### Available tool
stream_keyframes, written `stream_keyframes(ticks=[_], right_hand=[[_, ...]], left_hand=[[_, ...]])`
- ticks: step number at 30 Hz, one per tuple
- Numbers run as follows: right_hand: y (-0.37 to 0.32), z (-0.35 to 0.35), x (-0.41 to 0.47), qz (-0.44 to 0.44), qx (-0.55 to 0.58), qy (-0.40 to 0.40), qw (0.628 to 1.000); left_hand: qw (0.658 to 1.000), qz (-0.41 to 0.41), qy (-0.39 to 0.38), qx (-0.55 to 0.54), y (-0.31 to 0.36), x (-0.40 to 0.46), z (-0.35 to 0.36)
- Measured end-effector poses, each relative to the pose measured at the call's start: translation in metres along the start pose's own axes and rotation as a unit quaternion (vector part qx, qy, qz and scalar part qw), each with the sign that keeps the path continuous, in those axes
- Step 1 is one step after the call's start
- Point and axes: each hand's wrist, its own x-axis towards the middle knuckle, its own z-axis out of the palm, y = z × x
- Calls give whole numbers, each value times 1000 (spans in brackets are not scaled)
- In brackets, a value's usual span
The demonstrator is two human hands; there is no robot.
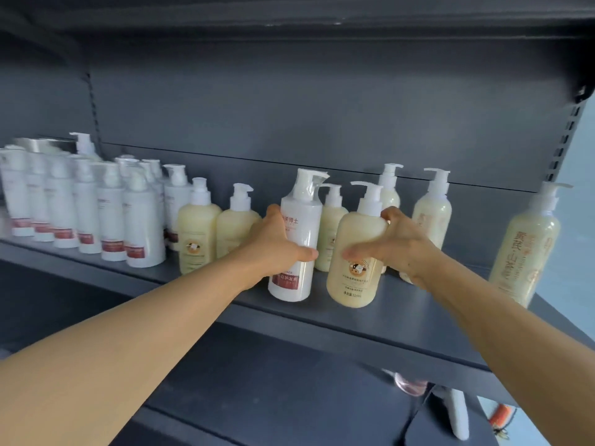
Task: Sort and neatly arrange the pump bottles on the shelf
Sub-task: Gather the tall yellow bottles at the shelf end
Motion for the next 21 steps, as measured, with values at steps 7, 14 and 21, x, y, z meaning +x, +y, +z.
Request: stream_keyframes(ticks=[7,14,21], right_hand=[[-25,47,4,-16,37,-36,999],[-39,75,8,-9,15,-50,999],[-46,92,7,15,-2,-44,999]], left_hand=[[998,-45,25,28,-23,-33,-52],[996,-73,39,17,-44,-45,-86],[997,-67,28,-5,-62,-42,-105]])
